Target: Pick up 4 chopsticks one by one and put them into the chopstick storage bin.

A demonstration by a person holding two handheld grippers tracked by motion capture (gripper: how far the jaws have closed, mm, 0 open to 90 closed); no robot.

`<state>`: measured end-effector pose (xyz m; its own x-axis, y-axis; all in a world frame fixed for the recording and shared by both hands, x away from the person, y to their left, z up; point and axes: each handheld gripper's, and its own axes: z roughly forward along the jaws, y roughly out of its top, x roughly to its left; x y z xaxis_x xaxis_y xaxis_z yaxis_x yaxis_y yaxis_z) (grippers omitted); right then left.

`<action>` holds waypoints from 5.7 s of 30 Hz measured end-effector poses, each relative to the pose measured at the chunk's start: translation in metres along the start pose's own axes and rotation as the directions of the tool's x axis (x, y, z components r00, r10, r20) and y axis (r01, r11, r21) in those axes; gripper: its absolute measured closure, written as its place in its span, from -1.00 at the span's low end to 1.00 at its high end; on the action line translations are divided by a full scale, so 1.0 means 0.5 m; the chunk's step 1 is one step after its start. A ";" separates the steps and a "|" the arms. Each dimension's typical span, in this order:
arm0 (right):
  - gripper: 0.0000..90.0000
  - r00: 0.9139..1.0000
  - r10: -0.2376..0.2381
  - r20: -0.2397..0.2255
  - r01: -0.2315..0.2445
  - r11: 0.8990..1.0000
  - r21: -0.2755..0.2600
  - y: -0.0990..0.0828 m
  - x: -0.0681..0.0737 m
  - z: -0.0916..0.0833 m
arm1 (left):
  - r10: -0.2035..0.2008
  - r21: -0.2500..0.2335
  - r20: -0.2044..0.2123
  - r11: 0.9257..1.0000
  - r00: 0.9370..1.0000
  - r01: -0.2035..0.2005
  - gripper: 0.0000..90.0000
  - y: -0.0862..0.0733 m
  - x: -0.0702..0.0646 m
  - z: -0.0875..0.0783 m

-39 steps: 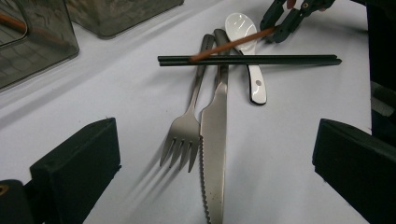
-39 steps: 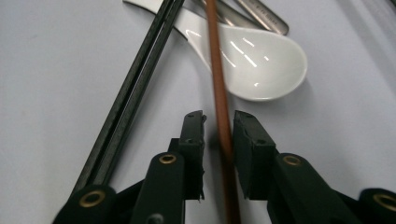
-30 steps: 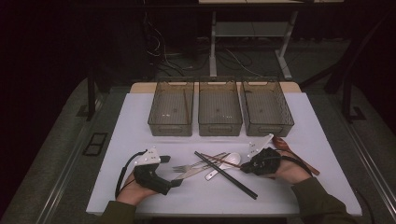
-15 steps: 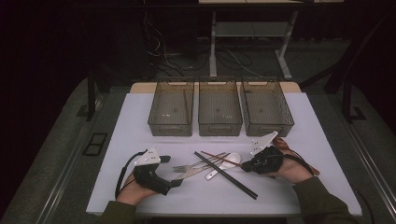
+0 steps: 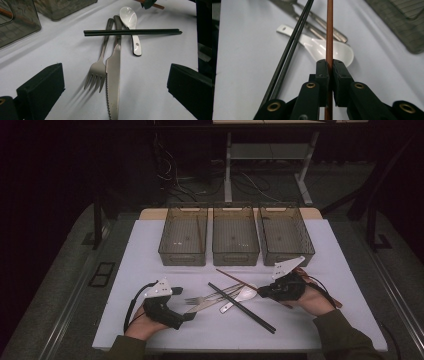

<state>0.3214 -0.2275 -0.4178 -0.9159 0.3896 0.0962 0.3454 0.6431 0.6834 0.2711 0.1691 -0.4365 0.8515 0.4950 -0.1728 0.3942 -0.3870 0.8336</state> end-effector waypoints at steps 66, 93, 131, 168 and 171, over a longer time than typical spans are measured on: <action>0.86 0.989 0.085 0.123 -0.060 0.978 -0.198 0.311 -0.033 0.129 | 0.010 0.001 -0.006 1.000 1.000 -0.010 -0.99 0.000 -0.003 0.005; 0.86 0.969 0.212 0.124 -0.161 0.930 -0.331 0.448 -0.094 0.226 | 0.006 -0.005 0.006 1.000 1.000 -0.006 -0.99 0.001 -0.001 0.002; -0.06 0.959 0.265 0.102 -0.247 0.956 -0.161 0.463 -0.106 0.286 | 0.013 -0.005 0.014 1.000 1.000 -0.013 -0.99 0.002 -0.001 0.002; -0.56 0.977 0.213 0.031 -0.195 0.934 -0.298 0.258 -0.078 0.078 | 0.001 -0.002 0.014 1.000 1.000 -0.001 -0.99 -0.001 0.003 0.004; -0.57 0.979 0.201 0.045 -0.178 0.937 -0.302 0.239 -0.070 0.068 | -0.001 0.001 0.015 1.000 1.000 0.001 -0.99 0.000 0.003 0.005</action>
<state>0.4019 -0.1418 -0.3639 -0.8180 0.5397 0.1991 0.4252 0.3340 0.8412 0.2732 0.1678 -0.4384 0.8565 0.4832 -0.1815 0.3951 -0.3874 0.8330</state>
